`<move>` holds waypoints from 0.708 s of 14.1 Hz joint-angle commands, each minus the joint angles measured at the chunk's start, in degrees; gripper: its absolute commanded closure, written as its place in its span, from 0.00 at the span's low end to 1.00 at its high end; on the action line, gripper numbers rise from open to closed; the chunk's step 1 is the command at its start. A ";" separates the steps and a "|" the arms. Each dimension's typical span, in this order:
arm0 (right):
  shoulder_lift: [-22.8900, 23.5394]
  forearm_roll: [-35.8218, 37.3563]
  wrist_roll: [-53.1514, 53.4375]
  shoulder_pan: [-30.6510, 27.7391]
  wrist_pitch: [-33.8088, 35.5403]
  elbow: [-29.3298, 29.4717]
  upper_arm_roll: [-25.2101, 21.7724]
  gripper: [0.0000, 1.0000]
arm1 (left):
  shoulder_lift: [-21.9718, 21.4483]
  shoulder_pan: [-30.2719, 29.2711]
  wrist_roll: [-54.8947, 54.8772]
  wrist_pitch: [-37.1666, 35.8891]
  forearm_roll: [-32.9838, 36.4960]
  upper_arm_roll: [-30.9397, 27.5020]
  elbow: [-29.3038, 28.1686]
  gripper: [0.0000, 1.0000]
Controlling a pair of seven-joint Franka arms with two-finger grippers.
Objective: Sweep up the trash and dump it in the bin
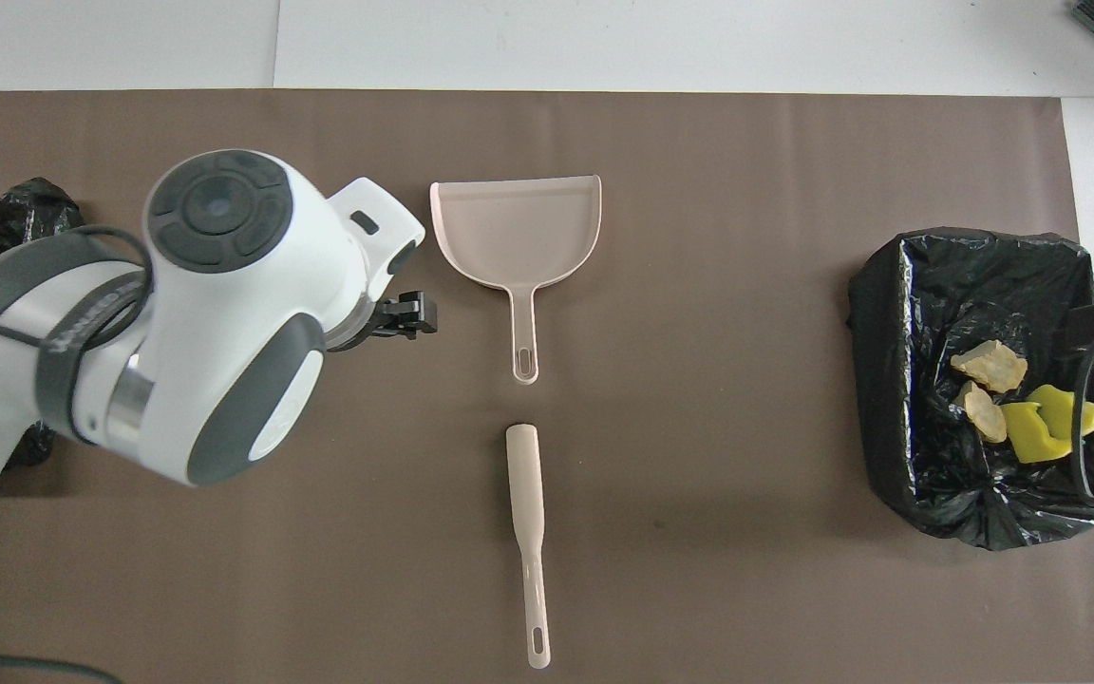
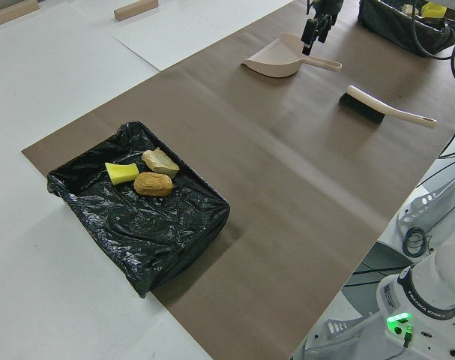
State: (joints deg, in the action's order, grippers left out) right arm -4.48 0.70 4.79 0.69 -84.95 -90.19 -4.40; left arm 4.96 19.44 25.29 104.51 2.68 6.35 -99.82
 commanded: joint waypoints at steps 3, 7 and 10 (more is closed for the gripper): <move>-0.97 0.27 -1.19 -0.33 -1.09 -1.31 0.71 0.00 | -16.89 -7.04 -12.96 -8.07 -0.22 0.07 -9.52 0.00; -0.97 0.27 -1.28 -0.25 -1.09 -1.31 0.71 0.00 | -16.13 -11.25 -24.91 -20.19 -2.23 -2.74 2.48 0.00; -0.97 0.27 -1.28 -0.33 -1.09 -1.31 0.79 0.00 | -9.38 -13.81 -26.87 -27.23 -2.77 -3.01 14.27 0.00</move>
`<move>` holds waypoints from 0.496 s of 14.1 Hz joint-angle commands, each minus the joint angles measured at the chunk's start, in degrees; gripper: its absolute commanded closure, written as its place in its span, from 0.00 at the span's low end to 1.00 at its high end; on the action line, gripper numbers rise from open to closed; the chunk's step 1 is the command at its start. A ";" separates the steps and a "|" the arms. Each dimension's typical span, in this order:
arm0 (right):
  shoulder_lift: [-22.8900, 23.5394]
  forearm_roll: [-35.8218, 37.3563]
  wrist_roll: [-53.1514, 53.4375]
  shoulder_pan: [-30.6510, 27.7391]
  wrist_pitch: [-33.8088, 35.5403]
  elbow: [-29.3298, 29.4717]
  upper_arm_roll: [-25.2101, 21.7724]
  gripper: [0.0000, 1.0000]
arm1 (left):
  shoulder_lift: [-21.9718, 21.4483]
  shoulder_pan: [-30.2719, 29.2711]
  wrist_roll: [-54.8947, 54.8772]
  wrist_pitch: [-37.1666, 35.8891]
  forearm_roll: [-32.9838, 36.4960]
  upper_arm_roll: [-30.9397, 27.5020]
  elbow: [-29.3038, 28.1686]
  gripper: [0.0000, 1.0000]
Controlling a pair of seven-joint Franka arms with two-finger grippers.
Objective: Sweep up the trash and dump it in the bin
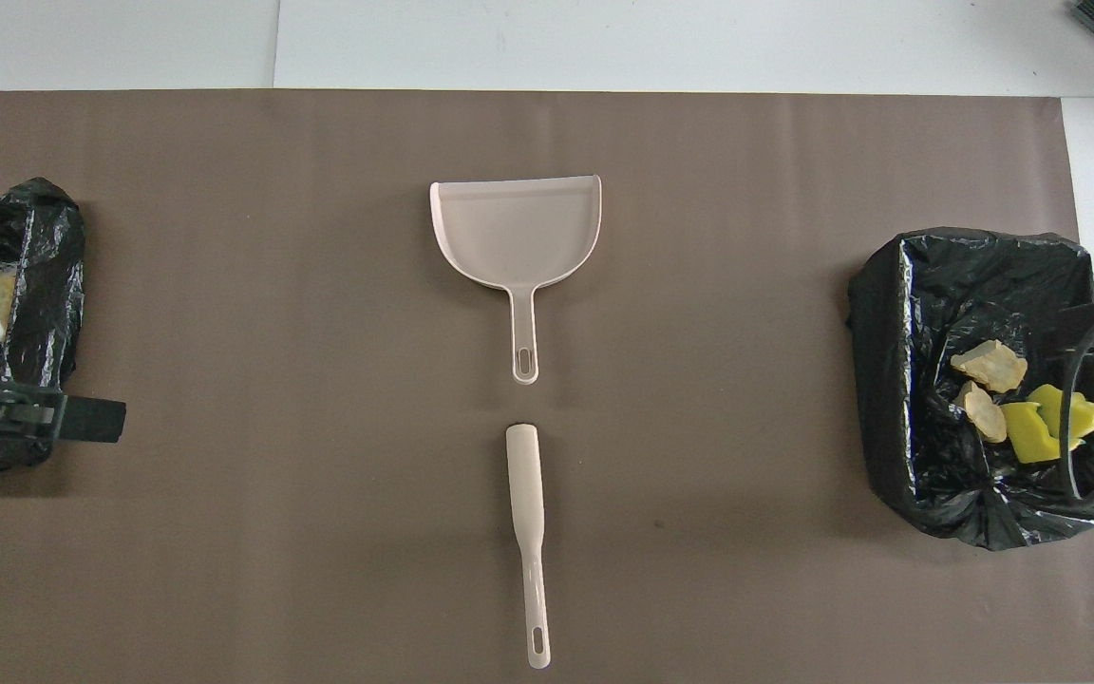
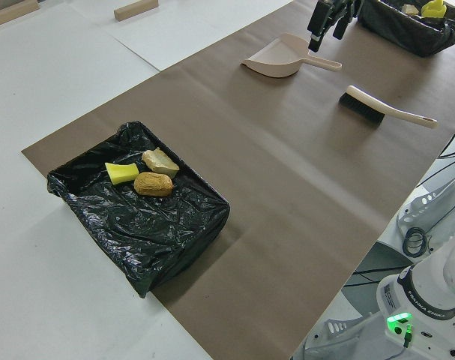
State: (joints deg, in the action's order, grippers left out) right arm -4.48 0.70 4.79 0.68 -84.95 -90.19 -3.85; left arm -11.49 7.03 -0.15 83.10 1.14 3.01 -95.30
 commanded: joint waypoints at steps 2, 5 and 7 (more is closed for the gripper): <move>-0.97 0.27 -1.28 -0.24 -1.09 -1.30 0.16 0.00 | 12.78 -1.49 -1.52 -9.69 -1.23 0.15 18.44 0.00; -0.97 0.27 -1.28 -0.33 -1.09 -1.30 0.25 0.00 | 13.87 -2.46 -2.39 -11.74 -1.93 0.41 20.77 0.00; -0.97 0.27 -1.28 -0.33 -1.09 -1.30 0.16 0.00 | 11.06 -2.64 -2.94 -9.82 -1.93 -0.11 16.83 0.00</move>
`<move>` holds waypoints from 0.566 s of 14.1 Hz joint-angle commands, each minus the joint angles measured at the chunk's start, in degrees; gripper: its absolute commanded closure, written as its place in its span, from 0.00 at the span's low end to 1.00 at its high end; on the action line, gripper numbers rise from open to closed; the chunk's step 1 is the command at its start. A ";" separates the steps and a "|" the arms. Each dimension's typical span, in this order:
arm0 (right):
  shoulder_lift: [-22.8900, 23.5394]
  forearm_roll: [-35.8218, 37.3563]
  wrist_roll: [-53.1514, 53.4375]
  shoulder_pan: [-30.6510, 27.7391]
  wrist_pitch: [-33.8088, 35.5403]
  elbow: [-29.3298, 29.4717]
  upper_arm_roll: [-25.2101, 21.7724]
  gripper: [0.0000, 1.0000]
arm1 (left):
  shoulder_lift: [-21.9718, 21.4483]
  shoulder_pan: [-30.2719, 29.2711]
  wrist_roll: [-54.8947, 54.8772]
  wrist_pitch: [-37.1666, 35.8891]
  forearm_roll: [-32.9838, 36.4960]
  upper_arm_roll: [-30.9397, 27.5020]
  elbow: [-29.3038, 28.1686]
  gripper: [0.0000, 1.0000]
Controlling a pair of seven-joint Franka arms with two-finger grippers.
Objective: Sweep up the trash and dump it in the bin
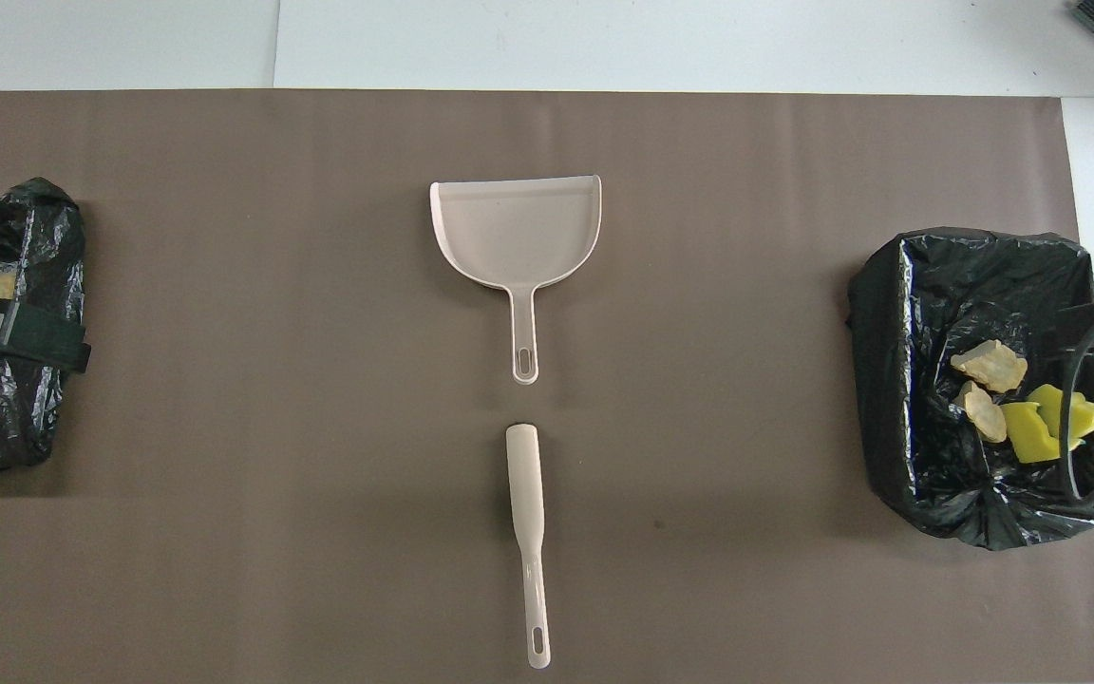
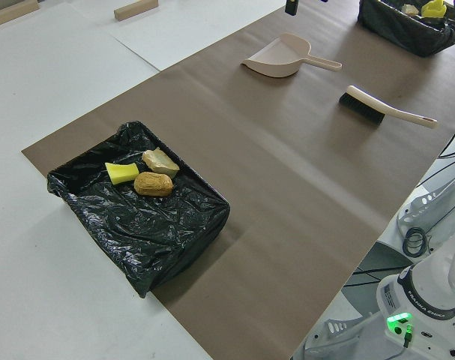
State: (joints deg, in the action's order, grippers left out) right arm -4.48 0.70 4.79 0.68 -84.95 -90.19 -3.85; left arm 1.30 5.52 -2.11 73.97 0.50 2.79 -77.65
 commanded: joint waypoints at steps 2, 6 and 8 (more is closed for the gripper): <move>-0.97 0.27 -1.28 -0.33 -1.09 -1.30 0.25 0.00 | -2.44 -2.26 -1.22 1.52 -1.47 0.11 -2.06 0.00; -0.97 0.27 -1.19 -0.33 -1.09 -1.30 0.16 0.00 | -5.33 -2.71 -1.40 4.07 -1.38 0.11 -7.22 0.00; -0.97 0.27 -1.19 -0.33 -1.09 -1.30 0.16 0.00 | -6.83 -2.71 -0.88 8.46 -1.38 0.02 -10.05 0.00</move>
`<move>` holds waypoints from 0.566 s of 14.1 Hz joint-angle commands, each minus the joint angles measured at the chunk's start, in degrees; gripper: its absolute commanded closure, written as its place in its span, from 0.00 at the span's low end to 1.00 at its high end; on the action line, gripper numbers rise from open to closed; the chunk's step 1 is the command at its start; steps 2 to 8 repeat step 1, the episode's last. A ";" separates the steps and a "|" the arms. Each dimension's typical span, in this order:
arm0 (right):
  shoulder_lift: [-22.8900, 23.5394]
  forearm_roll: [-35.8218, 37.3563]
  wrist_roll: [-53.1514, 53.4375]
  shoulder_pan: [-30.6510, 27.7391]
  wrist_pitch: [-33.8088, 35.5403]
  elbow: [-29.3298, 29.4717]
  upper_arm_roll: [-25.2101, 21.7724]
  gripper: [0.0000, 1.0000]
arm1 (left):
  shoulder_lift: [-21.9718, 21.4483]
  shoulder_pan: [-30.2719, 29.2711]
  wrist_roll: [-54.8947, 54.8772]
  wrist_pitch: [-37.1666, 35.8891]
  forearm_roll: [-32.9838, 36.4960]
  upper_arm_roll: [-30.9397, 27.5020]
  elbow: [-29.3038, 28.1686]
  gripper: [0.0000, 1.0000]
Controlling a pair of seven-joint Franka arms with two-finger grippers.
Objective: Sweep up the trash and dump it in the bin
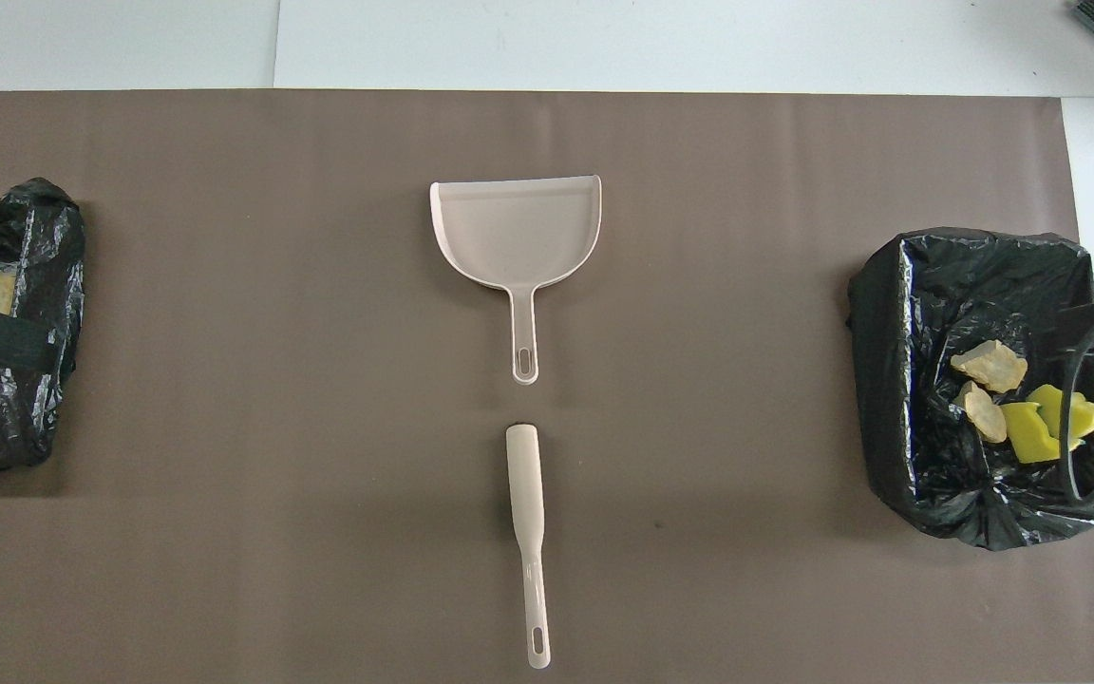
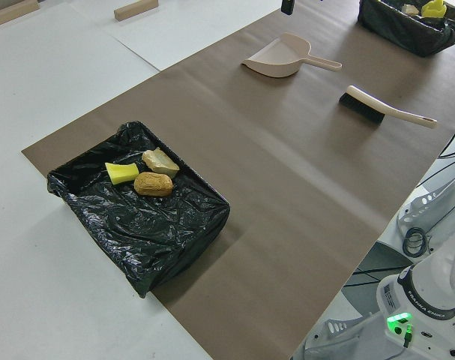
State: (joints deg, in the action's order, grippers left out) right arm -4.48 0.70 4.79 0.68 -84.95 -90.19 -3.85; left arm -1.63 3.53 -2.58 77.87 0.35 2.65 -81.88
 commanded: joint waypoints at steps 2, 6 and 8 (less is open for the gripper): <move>-0.97 0.27 -1.28 -0.24 -1.09 -1.30 0.25 0.00 | -3.82 -0.72 -0.41 5.01 -1.23 0.16 -5.74 0.00; -0.97 0.27 -1.28 -0.24 -1.09 -1.30 0.25 0.00 | -3.82 -0.72 -0.41 5.01 -1.23 0.16 -5.74 0.00; -0.97 0.27 -1.28 -0.24 -1.09 -1.30 0.25 0.00 | -3.82 -0.72 -0.41 5.01 -1.23 0.16 -5.74 0.00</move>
